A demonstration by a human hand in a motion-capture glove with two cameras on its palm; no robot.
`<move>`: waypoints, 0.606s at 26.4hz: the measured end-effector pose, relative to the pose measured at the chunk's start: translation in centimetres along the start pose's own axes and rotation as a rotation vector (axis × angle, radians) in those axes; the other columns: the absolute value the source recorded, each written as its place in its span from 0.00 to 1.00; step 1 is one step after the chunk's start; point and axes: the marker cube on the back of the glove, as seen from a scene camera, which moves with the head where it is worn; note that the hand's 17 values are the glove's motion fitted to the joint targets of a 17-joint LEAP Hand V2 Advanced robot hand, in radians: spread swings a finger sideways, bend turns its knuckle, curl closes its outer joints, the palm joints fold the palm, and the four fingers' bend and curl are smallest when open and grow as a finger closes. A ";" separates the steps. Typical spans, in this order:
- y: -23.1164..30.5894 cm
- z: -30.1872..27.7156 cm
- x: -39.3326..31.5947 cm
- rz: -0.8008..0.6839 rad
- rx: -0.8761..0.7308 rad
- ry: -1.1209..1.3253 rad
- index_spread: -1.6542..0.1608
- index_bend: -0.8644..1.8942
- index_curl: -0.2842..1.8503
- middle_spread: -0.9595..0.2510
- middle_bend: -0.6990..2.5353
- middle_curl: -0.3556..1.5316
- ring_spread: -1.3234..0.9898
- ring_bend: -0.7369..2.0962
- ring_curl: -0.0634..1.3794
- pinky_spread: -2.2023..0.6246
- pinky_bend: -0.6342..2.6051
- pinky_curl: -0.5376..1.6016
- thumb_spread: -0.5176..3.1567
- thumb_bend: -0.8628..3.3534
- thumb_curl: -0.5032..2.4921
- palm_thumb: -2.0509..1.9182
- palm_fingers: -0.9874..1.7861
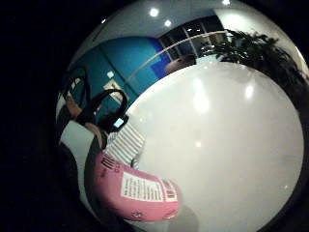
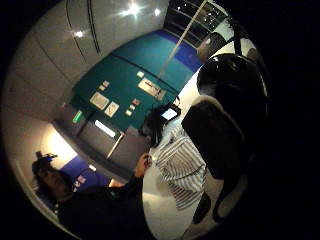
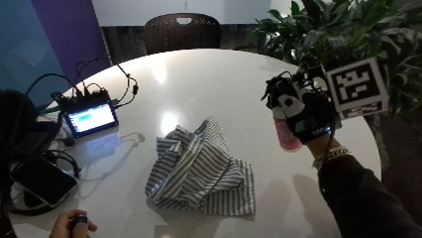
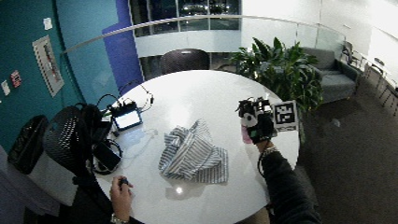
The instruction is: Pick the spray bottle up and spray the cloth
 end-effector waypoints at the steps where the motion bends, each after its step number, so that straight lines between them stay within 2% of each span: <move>1: -0.6 -0.4 -0.9 -0.027 -0.046 0.024 0.76 0.38 0.31 0.62 0.39 0.45 0.48 0.46 0.33 0.70 0.32 0.42 0.51 0.21 0.24 0.67 0.87; 10: -4.0 -1.1 -8.0 -0.223 -0.379 0.321 0.76 0.39 0.34 0.62 0.41 0.47 0.49 0.49 0.36 0.68 0.33 0.43 0.52 0.20 0.23 0.66 0.87; 16: -4.5 0.1 -10.4 -0.267 -0.600 0.472 0.76 0.40 0.35 0.62 0.42 0.48 0.49 0.50 0.36 0.67 0.33 0.43 0.52 0.20 0.23 0.66 0.87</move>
